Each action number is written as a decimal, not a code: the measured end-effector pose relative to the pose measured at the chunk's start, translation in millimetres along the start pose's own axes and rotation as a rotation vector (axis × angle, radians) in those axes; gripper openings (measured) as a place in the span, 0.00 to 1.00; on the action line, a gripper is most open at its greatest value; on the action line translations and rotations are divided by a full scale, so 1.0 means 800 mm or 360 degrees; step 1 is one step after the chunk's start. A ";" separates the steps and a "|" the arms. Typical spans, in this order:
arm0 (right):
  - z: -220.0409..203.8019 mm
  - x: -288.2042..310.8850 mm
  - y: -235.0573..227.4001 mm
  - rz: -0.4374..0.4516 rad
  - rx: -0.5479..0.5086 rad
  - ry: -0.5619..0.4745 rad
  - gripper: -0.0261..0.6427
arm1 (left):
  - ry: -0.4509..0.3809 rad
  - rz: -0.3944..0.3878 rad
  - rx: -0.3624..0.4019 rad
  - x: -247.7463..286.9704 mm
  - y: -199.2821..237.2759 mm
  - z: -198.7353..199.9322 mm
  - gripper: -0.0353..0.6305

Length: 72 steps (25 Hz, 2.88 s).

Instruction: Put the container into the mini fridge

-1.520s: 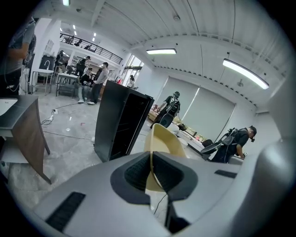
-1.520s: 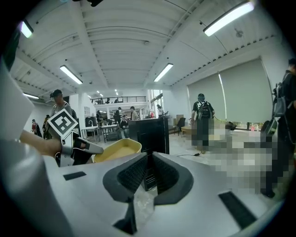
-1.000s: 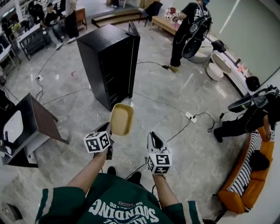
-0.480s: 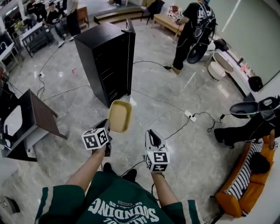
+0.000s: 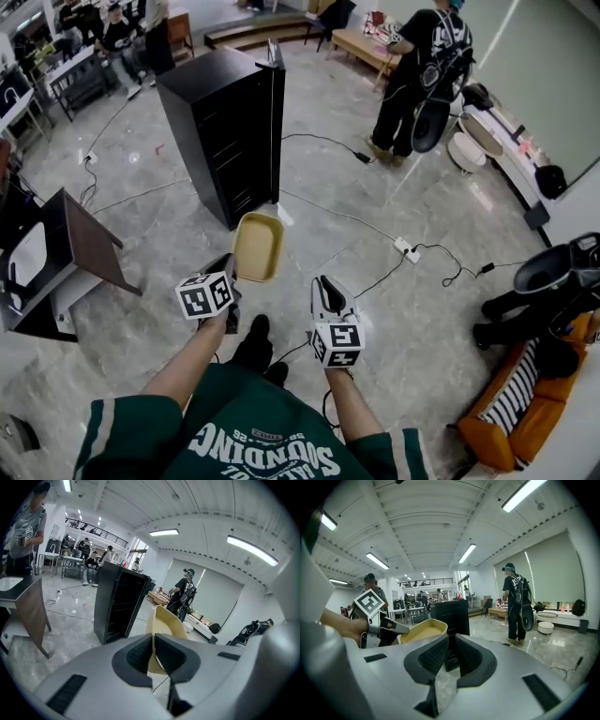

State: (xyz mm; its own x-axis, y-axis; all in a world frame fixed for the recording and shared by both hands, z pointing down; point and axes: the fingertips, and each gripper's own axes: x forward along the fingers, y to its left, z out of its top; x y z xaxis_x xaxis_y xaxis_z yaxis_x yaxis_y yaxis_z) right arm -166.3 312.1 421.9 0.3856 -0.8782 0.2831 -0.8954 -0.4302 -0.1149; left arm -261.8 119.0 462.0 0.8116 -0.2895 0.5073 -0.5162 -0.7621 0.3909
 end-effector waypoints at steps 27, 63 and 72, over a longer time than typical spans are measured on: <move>0.057 0.188 -0.079 0.0010 -0.0042 0.0048 0.10 | 0.0052 -0.0048 -0.0051 0.185 0.021 0.094 0.09; 0.081 0.341 -0.083 0.0003 -0.0071 0.0111 0.09 | 0.0069 -0.0043 -0.0113 0.283 0.103 0.167 0.09; 0.092 0.389 -0.083 0.0123 -0.0092 0.0117 0.10 | 0.0048 0.0027 -0.0154 0.297 0.115 0.183 0.09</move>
State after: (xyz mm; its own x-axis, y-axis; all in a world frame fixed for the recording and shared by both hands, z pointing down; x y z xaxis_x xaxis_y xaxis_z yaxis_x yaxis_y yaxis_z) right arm 29.6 52.0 447.5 0.2994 -0.8897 0.3446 -0.9340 -0.3470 -0.0844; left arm -76.8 -104.5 506.2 0.7949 -0.2833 0.5366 -0.5548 -0.6975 0.4536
